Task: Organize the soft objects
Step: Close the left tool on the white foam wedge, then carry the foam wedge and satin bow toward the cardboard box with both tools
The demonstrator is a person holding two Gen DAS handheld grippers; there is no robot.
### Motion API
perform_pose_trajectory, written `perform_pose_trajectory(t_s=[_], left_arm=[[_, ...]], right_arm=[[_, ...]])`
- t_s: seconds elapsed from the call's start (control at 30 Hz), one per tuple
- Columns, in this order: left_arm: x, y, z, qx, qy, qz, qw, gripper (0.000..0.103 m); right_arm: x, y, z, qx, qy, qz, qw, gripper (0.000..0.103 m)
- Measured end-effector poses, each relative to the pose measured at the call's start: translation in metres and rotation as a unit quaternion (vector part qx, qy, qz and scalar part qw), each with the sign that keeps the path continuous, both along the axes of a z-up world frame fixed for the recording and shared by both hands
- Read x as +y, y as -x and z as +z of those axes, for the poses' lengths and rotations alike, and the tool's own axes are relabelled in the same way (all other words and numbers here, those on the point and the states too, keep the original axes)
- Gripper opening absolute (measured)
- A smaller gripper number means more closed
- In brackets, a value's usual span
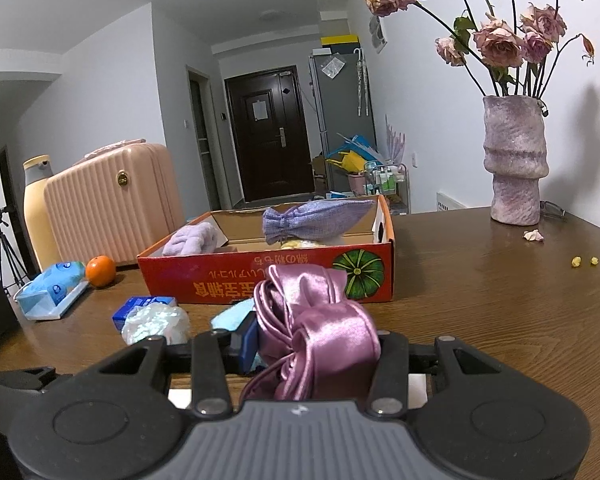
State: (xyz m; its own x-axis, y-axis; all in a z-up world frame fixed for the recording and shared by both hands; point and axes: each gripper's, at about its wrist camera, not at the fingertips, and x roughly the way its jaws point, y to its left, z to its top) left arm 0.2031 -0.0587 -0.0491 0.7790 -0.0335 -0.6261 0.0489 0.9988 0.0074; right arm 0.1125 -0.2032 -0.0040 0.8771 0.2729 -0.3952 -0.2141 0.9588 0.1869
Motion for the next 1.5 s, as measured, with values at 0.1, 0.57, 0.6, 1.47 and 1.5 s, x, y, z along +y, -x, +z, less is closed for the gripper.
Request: perform_pose_trajectory(t_s=[0.1, 0.57, 0.6, 1.47, 1.5], left_arm=[[0.0, 0.0, 0.0, 0.002, -0.001, -0.001, 1.0, 0.085], [0.004, -0.002, -0.002, 0.013, 0.005, 0.005, 0.9999, 0.054], [0.005, -0.001, -0.002, 0.012, 0.006, 0.004, 0.9999, 0.047], [0.011, 0.02, 0.031, -0.071, 0.017, 0.003, 0.9974, 0.038], [0.012, 0.02, 0.033, -0.073, 0.019, 0.004, 0.9971, 0.038]], right_arm=[[0.001, -0.001, 0.0, 0.0, 0.002, 0.0, 1.0, 0.042], [0.002, 0.0, -0.001, 0.004, 0.006, 0.001, 1.0, 0.042], [0.003, -0.001, -0.001, 0.004, 0.007, 0.001, 1.0, 0.042], [0.001, 0.006, 0.003, -0.047, -0.004, -0.02, 0.999, 0.042], [0.0, 0.006, 0.005, -0.051, -0.01, -0.024, 0.998, 0.042]])
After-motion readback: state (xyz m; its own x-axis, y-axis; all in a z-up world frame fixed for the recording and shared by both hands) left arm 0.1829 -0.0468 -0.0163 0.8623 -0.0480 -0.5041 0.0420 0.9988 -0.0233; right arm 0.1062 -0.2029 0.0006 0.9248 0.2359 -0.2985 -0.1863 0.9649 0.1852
